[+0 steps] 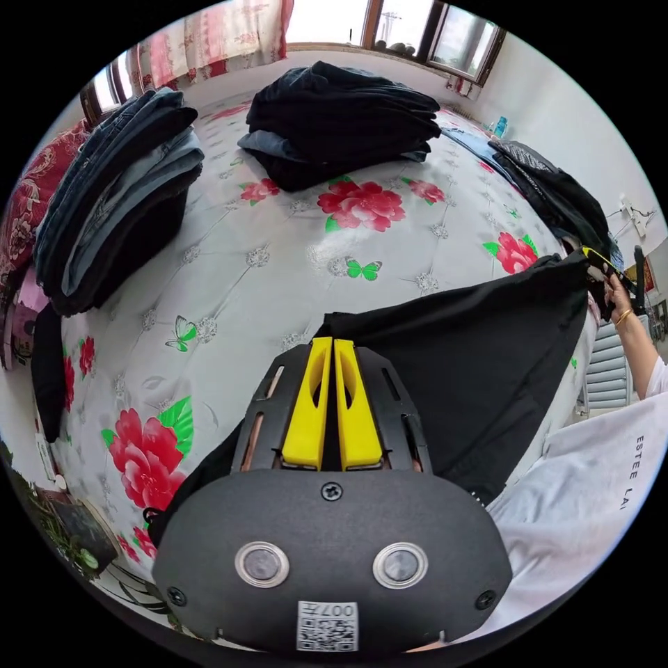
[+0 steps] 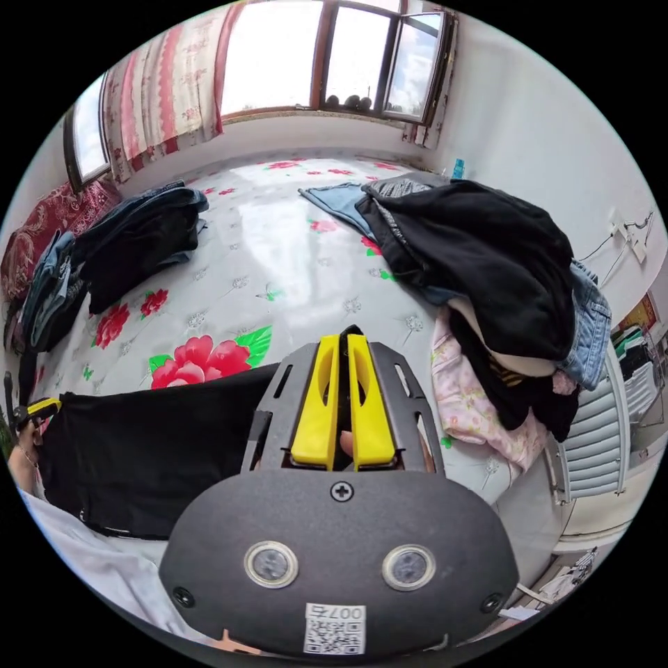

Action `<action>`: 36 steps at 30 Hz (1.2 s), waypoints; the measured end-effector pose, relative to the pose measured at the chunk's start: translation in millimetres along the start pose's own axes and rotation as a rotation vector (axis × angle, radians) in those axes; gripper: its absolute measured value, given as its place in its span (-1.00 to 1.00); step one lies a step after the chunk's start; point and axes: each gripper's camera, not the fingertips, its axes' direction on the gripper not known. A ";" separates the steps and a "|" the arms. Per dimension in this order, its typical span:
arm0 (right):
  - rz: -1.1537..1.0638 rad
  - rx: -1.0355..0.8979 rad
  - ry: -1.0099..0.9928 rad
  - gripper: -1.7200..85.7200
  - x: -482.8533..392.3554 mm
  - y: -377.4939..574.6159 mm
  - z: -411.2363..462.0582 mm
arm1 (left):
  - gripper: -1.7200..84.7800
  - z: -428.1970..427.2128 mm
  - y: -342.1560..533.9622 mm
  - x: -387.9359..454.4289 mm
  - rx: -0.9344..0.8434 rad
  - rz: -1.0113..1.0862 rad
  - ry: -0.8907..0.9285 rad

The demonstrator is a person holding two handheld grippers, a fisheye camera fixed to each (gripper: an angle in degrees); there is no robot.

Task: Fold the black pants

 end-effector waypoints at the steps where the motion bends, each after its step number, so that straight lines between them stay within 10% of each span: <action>1: 0.013 -0.024 -0.002 -0.92 3.4 -4.4 3.5 | -0.98 2.8 -1.2 -1.7 -0.010 -0.010 0.004; 13: 0.410 -0.029 -0.184 -0.76 112.8 65.3 -4.1 | -0.84 -38.4 22.3 -26.1 0.007 -0.140 -0.011; 18: 0.618 0.023 -0.574 -0.72 155.0 148.0 -1.5 | -0.83 -91.5 97.1 -53.7 0.080 -0.266 0.086; 27: 0.690 -0.065 -0.609 -0.88 132.0 123.1 36.8 | -0.83 -154.2 281.6 -120.0 0.174 -0.720 0.148; 31: 0.494 -0.010 -0.702 -0.95 88.2 67.9 13.3 | -0.82 -175.0 358.5 -140.0 0.279 -0.944 0.138; 36: -0.288 0.034 -0.733 -0.96 -70.7 27.1 -74.4 | -0.77 -171.4 453.1 -153.6 0.357 -1.274 0.177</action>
